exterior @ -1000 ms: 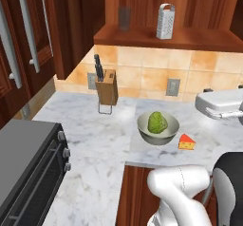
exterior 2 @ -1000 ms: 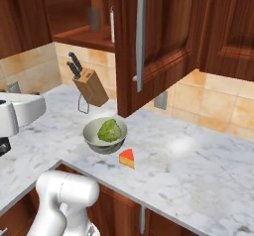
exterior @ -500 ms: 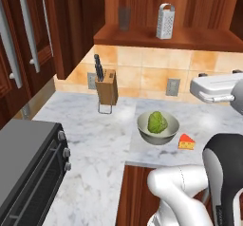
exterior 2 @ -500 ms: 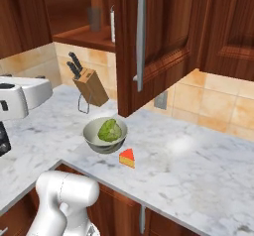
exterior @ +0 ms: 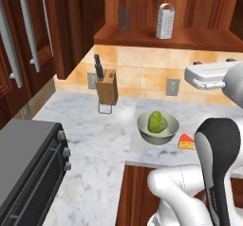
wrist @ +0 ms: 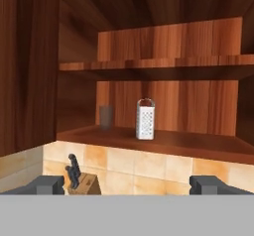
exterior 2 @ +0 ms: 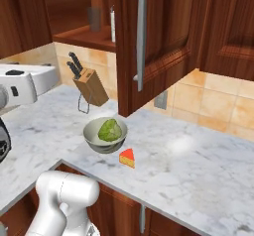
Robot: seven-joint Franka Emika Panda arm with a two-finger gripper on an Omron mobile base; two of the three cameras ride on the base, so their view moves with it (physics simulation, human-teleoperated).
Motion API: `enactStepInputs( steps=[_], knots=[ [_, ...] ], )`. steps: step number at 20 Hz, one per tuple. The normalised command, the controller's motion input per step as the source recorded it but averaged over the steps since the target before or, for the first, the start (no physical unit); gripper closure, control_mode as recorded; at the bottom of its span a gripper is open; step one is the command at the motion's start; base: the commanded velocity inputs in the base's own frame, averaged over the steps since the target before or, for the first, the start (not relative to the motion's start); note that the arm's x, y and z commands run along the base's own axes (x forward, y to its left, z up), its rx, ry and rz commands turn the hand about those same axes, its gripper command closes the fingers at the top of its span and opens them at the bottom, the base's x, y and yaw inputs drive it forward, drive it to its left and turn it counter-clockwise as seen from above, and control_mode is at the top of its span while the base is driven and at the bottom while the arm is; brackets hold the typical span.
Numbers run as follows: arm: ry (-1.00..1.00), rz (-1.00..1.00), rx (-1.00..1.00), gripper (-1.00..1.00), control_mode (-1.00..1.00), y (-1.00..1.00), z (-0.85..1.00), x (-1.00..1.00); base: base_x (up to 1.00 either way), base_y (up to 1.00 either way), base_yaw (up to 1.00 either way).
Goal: Pick the cheese from the fridge and the cheese grater from the cabinet and place them next to the salad bowl.
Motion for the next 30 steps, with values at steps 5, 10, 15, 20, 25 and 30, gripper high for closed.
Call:
enactStepInputs(
  steps=[5, 10, 15, 20, 25, 30],
  knots=[
    [-0.01, 0.00, 0.00, -1.00, -1.00, -0.04, 0.08, 0.31, 0.00, 0.00, 0.00],
    [0.00, 0.00, 0.04, -1.00, -1.00, -0.35, 0.24, 0.17, 0.00, 0.00, 0.00],
    [0.00, 0.00, 0.07, -1.00, -1.00, -0.16, 0.20, 0.24, 0.00, 0.00, 0.00],
    [0.00, 0.00, 0.04, -1.00, -1.00, 0.00, 0.11, 0.28, 0.00, 0.00, 0.00],
    [0.00, 0.00, 0.04, -1.00, -1.00, -0.07, 0.02, 0.20, 0.00, 0.00, 0.00],
    [0.00, 0.00, 0.03, -1.00, -1.00, -0.40, 0.00, 0.38, 0.00, 0.00, 0.00]
  ],
)
